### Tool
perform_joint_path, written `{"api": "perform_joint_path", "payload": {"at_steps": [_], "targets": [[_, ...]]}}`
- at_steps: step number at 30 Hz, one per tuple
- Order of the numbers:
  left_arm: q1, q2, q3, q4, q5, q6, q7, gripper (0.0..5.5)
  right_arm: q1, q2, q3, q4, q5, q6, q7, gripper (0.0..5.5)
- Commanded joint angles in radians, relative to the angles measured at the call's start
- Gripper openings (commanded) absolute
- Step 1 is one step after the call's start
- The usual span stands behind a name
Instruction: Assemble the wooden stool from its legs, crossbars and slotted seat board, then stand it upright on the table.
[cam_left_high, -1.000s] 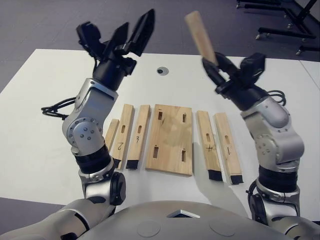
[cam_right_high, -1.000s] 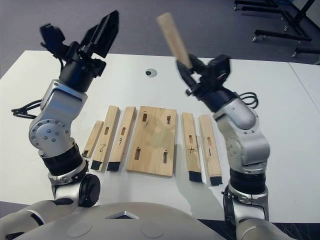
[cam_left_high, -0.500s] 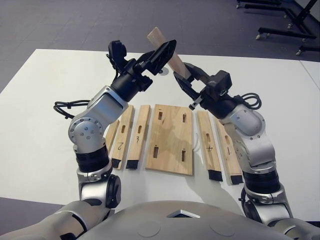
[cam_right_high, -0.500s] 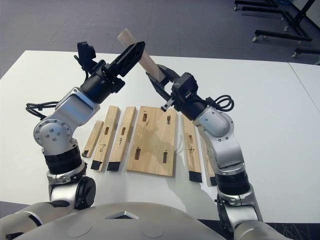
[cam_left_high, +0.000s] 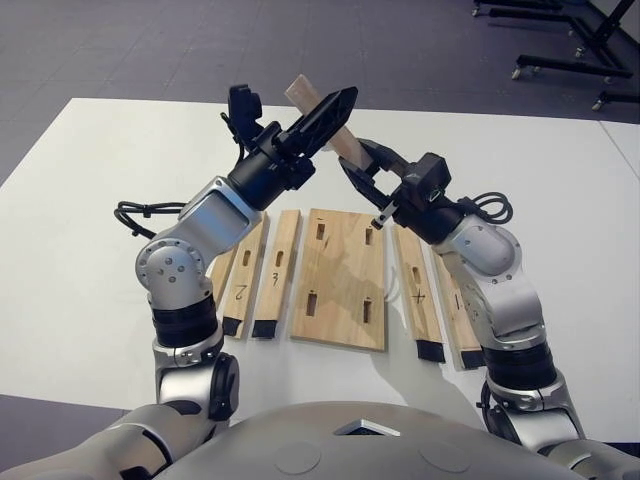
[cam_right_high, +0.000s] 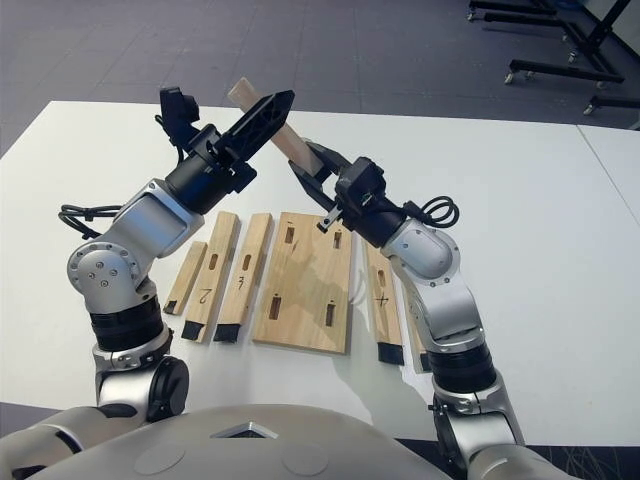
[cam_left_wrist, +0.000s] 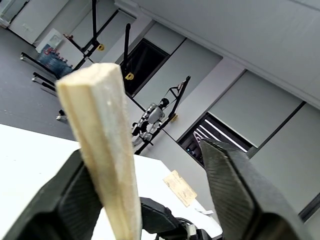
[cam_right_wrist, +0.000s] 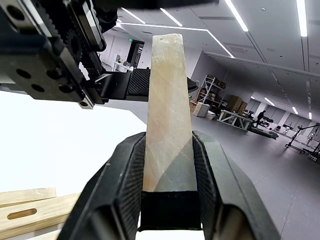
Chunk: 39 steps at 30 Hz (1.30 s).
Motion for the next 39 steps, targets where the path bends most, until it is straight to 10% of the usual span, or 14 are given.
{"api": "perform_joint_path", "payload": {"at_steps": [1, 13, 26, 39], "targets": [[-0.011, 0.013, 0.002, 0.010, -0.004, -0.023, 0.027, 2.31, 0.012, 0.004, 0.001, 0.000, -0.011, -0.002, -0.005, 1.30], [-0.015, 0.023, -0.004, 0.027, -0.029, -0.037, 0.038, 0.54, 0.015, 0.012, 0.000, 0.008, -0.019, -0.020, -0.017, 1.30], [-0.005, 0.045, -0.021, 0.028, 0.002, -0.053, 0.015, 0.44, 0.019, 0.003, -0.023, 0.028, -0.010, 0.056, -0.035, 1.30], [-0.015, 0.145, 0.025, 0.055, 0.329, -0.188, 0.060, 0.38, 0.042, -0.069, -0.134, 0.015, 0.032, 0.118, -0.019, 3.66]]}}
